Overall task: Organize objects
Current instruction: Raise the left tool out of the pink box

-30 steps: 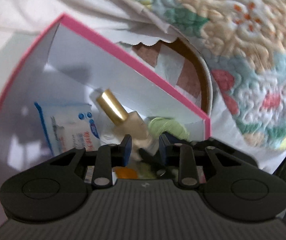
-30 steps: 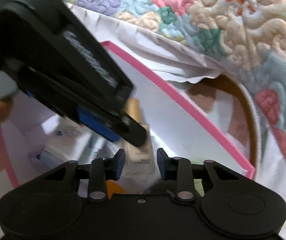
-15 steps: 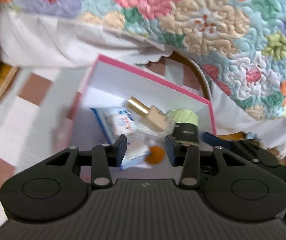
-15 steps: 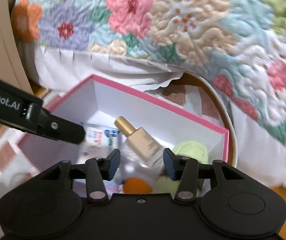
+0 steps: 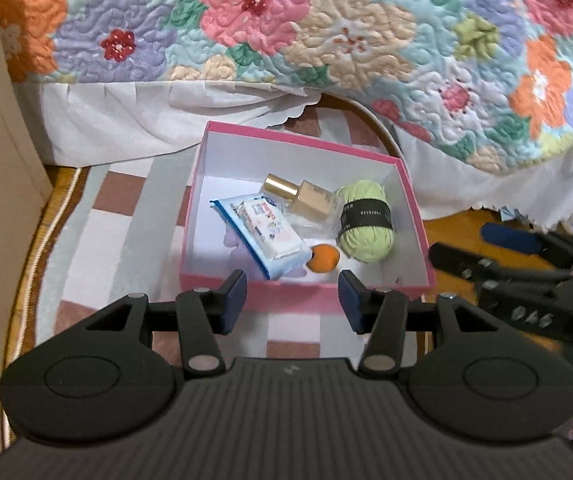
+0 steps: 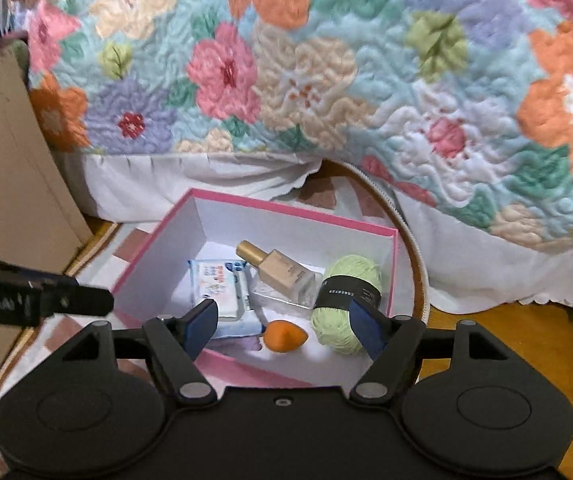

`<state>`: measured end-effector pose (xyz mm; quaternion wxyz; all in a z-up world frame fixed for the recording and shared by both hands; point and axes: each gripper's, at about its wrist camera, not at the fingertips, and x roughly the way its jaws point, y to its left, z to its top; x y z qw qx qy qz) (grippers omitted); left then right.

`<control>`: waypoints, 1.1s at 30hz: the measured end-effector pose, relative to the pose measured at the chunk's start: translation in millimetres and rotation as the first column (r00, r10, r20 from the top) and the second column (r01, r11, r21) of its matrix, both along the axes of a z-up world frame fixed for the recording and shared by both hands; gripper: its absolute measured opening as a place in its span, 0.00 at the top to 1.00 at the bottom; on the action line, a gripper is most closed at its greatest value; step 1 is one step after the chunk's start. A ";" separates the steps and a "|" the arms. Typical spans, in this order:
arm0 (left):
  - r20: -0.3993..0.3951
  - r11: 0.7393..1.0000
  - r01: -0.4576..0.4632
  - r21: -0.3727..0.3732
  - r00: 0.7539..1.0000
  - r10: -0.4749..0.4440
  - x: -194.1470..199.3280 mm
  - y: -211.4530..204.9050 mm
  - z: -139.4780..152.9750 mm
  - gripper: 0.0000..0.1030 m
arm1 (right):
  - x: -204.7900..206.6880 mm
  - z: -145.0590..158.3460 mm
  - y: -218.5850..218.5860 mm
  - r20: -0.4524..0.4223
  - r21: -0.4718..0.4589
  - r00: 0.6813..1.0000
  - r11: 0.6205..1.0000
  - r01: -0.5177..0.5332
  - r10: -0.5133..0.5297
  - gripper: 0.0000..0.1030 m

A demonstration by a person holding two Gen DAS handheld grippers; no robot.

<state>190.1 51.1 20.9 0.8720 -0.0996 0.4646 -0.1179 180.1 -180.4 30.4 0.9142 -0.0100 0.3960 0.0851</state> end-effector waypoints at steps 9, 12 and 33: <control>0.000 0.996 0.042 0.079 0.999 -0.042 -37.5 -7.1 1.9 0.41 | -42.6 15.8 3.0 -0.018 -0.025 1.000 0.999 0.019 -0.020 0.18; -0.004 0.995 0.052 0.087 0.999 -0.052 -45.2 -7.6 -1.8 0.40 | -52.2 9.7 -1.4 -0.055 -0.011 0.998 0.999 0.034 -0.035 0.17; -0.020 0.992 0.020 0.125 1.000 -0.018 -67.7 -5.7 -15.4 0.30 | -85.4 -12.9 -0.8 -0.075 -0.025 0.995 0.997 0.070 -0.072 0.03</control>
